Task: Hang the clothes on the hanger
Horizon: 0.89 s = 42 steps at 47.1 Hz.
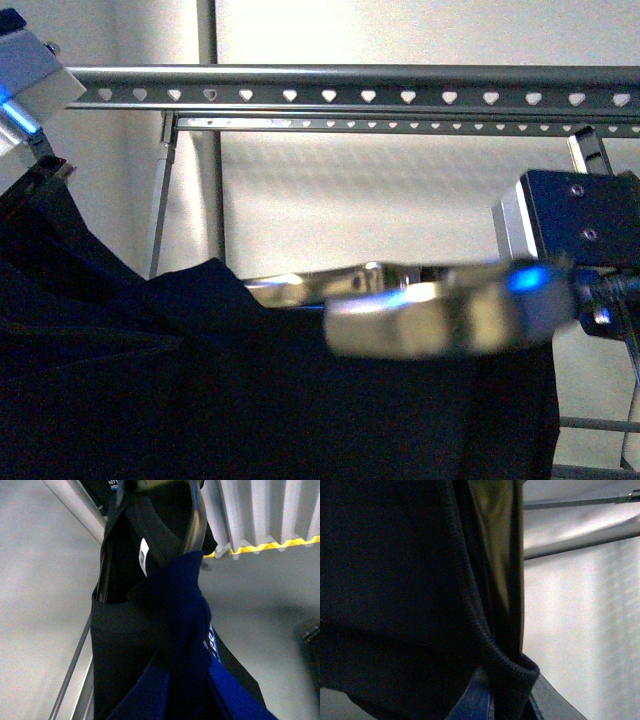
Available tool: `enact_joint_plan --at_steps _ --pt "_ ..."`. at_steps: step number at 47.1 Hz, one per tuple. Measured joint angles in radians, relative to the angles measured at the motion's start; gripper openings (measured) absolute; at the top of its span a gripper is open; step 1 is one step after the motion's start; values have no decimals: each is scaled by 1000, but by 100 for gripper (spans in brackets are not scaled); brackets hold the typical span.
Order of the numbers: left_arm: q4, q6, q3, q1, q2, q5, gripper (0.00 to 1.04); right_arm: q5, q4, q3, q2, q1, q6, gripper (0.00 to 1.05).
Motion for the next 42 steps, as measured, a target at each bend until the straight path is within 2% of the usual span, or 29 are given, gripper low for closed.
enact_joint_plan --at_steps 7,13,16,19,25,35,36,39,42 --pt "3 0 0 0 -2 11 37 -14 0 -37 0 -23 0 5" --pt "3 0 0 0 -2 12 59 -17 -17 -62 0 -59 3 5" --pt "3 0 0 0 -2 14 68 0 -48 -71 0 -81 3 5" --pt "3 0 0 0 -2 14 83 21 -107 -86 2 -127 6 4" --pt "3 0 0 0 -2 14 99 24 -173 -103 7 -183 17 4" --pt "22 0 -6 -2 -5 14 98 -25 -259 -135 8 -266 84 4" --pt "66 -65 -23 -6 -15 -32 98 -37 -262 -139 8 -276 100 4" --pt "394 -312 -143 -2 -54 -291 98 -81 -267 -149 2 -312 167 4" --pt "708 -642 -224 11 -63 -540 98 -130 -281 -162 -17 -346 243 4"
